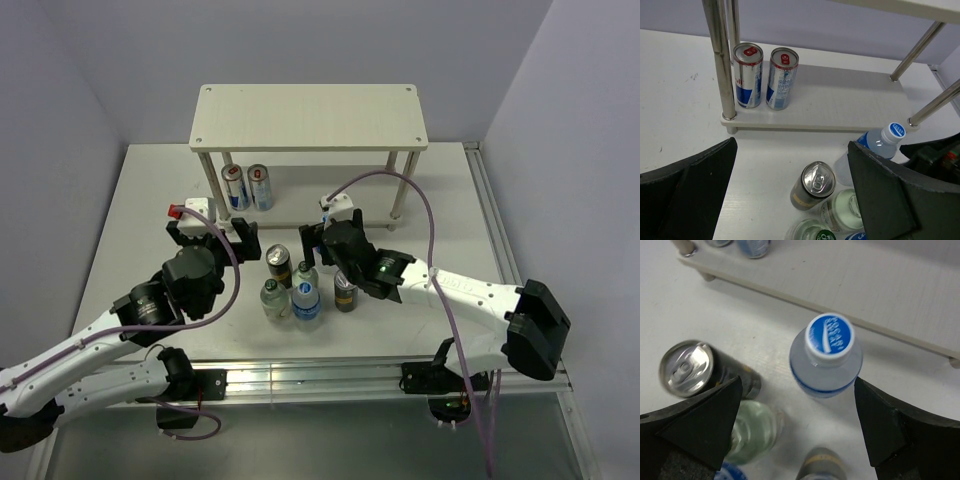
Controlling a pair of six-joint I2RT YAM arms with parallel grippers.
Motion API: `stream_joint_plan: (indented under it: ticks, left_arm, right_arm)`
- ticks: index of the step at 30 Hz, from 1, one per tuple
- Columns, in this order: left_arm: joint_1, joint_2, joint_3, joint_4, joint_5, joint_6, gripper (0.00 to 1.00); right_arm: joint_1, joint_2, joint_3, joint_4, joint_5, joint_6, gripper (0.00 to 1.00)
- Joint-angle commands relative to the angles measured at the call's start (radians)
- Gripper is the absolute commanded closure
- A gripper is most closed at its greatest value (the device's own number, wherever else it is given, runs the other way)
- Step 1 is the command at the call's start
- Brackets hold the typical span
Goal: Place and organize the beverage onto the shelf
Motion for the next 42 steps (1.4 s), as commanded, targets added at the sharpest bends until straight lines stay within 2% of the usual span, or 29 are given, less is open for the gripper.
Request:
stream_joint_plan:
  ticks: [1, 10, 18, 22, 25, 26, 27, 28, 29, 30, 37, 42]
  left_arm:
    - [-0.005, -0.030, -0.011, 0.055, -0.003, -0.002, 0.01]
    - [-0.005, -0.005, -0.014, 0.072, -0.003, 0.007, 0.01]
    - [-0.005, -0.001, -0.020, 0.077, -0.006, 0.008, 0.01]
    - [-0.005, 0.004, -0.020, 0.075, -0.012, 0.008, 0.01]
    - [-0.007, 0.008, -0.020, 0.077, -0.015, 0.008, 0.01]
    - [-0.007, 0.010, -0.020, 0.077, -0.016, 0.010, 0.01]
    - [-0.007, 0.012, -0.020, 0.075, -0.019, 0.010, 0.01]
    - [-0.007, 0.015, -0.020, 0.075, -0.023, 0.010, 0.01]
    - [-0.005, 0.016, -0.020, 0.072, -0.023, 0.010, 0.01]
    - [-0.007, 0.018, -0.020, 0.072, -0.024, 0.008, 0.01]
    - [-0.007, 0.004, -0.027, 0.078, -0.027, 0.008, 0.01]
    - [-0.007, -0.013, -0.039, 0.085, -0.024, 0.004, 0.01]
  right_arm:
    - [-0.027, 0.047, 0.067, 0.030, 0.047, 0.033, 0.00]
    - [-0.053, 0.130, 0.082, 0.040, 0.103, 0.071, 0.00]
    - [-0.073, 0.190, 0.040, 0.162, 0.147, 0.087, 0.00]
    - [-0.079, 0.206, -0.003, 0.231, 0.178, 0.090, 0.07]
    - [-0.081, 0.206, -0.034, 0.294, 0.199, 0.088, 0.36]
    - [-0.082, 0.205, -0.042, 0.312, 0.204, 0.082, 0.56]
    - [-0.081, 0.202, -0.043, 0.317, 0.206, 0.079, 0.64]
    - [-0.081, 0.196, -0.040, 0.310, 0.210, 0.077, 0.81]
    - [-0.082, 0.191, -0.039, 0.302, 0.212, 0.079, 0.92]
    - [-0.081, 0.176, -0.034, 0.293, 0.224, 0.077, 0.99]
    - [-0.079, 0.055, 0.038, 0.213, 0.264, 0.030, 1.00]
    - [-0.084, 0.022, 0.125, 0.245, 0.322, -0.058, 1.00]
